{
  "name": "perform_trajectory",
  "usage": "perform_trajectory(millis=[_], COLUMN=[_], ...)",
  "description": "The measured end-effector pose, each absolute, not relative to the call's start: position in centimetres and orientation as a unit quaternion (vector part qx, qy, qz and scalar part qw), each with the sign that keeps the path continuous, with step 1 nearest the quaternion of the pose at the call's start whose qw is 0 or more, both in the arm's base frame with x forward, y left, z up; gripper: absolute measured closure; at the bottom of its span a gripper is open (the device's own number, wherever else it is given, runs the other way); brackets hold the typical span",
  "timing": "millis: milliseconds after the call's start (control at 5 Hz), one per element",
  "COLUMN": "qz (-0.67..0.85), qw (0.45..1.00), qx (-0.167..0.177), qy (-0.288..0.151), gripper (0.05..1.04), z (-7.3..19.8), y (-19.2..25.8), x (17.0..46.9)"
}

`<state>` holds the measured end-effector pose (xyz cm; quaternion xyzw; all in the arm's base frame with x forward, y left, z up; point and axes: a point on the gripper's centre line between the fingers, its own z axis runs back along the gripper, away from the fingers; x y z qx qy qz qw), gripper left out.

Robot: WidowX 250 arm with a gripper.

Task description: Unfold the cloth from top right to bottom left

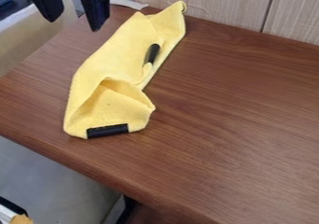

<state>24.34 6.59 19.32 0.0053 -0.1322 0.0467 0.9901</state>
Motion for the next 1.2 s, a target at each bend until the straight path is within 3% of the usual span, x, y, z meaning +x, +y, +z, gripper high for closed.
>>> perform_trajectory(millis=[200,600,1200], qz=[0.047,0.028,0.024], qw=[0.991,0.994,0.998], qx=[0.002,-0.002,0.015], qy=[-0.122,-0.108,-0.062], gripper=[0.083,0.083,0.083], z=[18.8,17.1,11.4], y=[6.6,5.4,2.8], x=[24.4,28.0,32.7])
